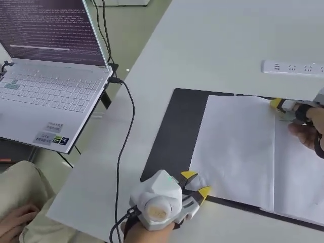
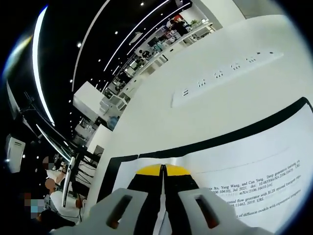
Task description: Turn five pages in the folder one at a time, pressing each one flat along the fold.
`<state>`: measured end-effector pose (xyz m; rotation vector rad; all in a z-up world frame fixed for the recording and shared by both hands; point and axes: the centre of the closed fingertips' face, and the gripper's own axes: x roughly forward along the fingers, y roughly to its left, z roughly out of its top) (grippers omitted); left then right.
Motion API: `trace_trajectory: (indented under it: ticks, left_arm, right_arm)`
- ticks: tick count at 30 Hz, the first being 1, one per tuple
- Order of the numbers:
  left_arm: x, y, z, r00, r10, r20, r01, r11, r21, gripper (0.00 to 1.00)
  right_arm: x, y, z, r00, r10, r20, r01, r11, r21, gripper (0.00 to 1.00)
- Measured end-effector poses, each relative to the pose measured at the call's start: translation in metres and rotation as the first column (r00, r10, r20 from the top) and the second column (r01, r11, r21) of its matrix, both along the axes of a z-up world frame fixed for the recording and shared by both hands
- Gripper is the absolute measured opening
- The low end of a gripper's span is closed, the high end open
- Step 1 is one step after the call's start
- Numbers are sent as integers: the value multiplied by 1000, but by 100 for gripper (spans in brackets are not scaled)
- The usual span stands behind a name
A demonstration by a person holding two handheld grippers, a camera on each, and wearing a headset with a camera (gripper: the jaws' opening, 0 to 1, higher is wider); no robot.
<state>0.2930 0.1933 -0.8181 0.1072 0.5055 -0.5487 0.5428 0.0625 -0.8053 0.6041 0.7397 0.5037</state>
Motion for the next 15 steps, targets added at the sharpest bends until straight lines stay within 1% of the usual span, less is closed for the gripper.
trace_trajectory:
  ticks: [2,6,7,8,9,10,12,13,15]
  left_arm:
    - [0,0,0,1000,0,-2,0,1000,0,23]
    - [0,0,0,1000,-1,-5,1,1000,2,22]
    - [0,0,0,1000,-1,-5,1,1000,2,22]
    - [0,0,0,1000,1,-6,-1,1000,0,22]
    - [0,0,1,1000,2,-6,-2,1000,-1,22]
    - [0,0,1,1000,2,-5,-2,1000,-1,22]
    - [0,0,0,1000,3,-5,-3,1000,-2,22]
    - [0,0,0,1000,3,-4,-3,1000,-2,22]
    - [0,0,0,1000,4,-6,-4,1000,-2,22]
  right_arm:
    - [3,-1,-1,1000,-8,1,8,1000,-3,0]
    - [4,-2,-1,1000,-20,-15,20,1000,14,0]
    - [3,-2,-2,999,-26,-27,26,999,22,0]
    - [2,-3,-2,998,-30,-46,32,999,35,0]
    - [0,-2,-3,998,-26,-52,28,999,38,0]
    - [-5,0,-3,998,-6,-62,9,999,46,0]
    - [-12,2,-3,997,24,-67,-20,998,54,0]
    - [-14,2,-4,998,28,-63,-24,998,52,0]
    - [-22,3,-3,996,44,-73,-39,997,61,0]
